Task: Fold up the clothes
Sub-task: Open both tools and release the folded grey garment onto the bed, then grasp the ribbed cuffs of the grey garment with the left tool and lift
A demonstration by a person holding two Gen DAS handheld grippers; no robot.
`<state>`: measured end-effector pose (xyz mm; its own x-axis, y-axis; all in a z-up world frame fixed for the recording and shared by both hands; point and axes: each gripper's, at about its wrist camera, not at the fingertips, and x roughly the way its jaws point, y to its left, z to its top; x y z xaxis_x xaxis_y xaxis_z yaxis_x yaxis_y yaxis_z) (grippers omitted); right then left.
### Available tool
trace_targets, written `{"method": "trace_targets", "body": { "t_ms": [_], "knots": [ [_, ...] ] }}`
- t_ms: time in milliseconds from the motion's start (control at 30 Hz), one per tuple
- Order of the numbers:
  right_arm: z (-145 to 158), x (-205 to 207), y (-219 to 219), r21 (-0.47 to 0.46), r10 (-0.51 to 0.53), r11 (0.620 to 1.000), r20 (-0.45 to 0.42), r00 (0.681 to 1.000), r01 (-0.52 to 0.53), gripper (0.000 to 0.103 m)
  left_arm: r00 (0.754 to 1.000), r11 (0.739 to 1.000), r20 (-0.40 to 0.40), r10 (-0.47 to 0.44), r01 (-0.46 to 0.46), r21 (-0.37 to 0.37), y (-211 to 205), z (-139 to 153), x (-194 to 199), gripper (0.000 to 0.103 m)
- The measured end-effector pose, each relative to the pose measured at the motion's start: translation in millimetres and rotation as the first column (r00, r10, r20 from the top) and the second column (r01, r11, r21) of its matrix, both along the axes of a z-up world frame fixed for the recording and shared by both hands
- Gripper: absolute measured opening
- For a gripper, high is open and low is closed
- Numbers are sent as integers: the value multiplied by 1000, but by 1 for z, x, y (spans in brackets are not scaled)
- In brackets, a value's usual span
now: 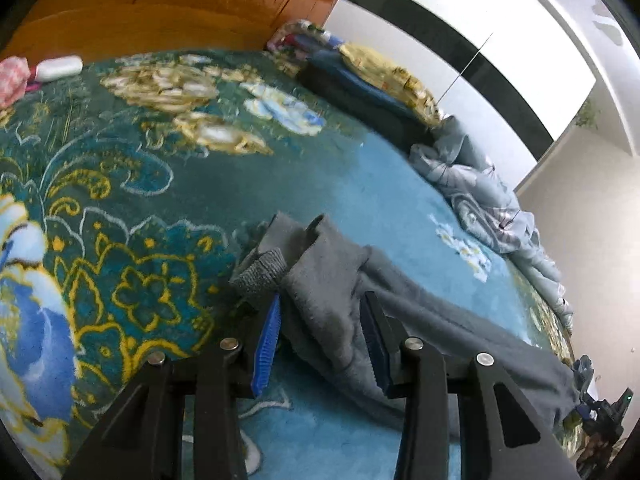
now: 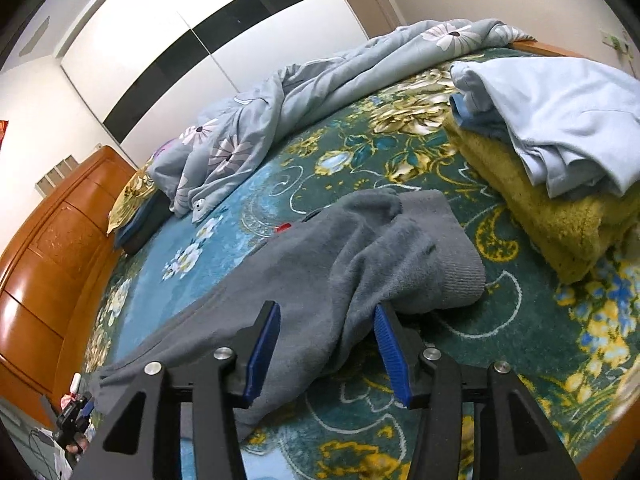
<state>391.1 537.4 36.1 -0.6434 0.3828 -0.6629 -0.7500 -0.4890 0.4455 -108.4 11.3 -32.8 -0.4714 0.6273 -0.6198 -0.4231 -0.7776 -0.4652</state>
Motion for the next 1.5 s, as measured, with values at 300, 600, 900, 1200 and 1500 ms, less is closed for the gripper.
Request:
{"method": "trace_targets", "body": {
  "t_ms": [300, 600, 900, 1200, 1500],
  "knots": [
    [8, -7, -11, 16, 35, 999, 0, 999, -35, 52, 999, 997, -35, -20, 18, -80, 16, -3, 6, 42],
    [14, -9, -14, 27, 35, 999, -17, 999, -34, 52, 993, 998, 116, 11, -18, 58, 12, -17, -19, 42],
    [6, 2, -12, -3, 8, 1000, -28, 1000, -9, 52, 983, 987, 173, 60, -84, 137, -1, -28, -20, 12],
    [10, 4, -9, 6, 12, 1000, -50, 999, -11, 52, 996, 969, -5, 90, -87, 230, -11, 30, -18, 8],
    [-13, 13, -1, -38, -5, 999, -47, 999, 3, 52, 975, 977, 137, 176, -190, 93, -22, -37, -32, 8]
  ]
}}
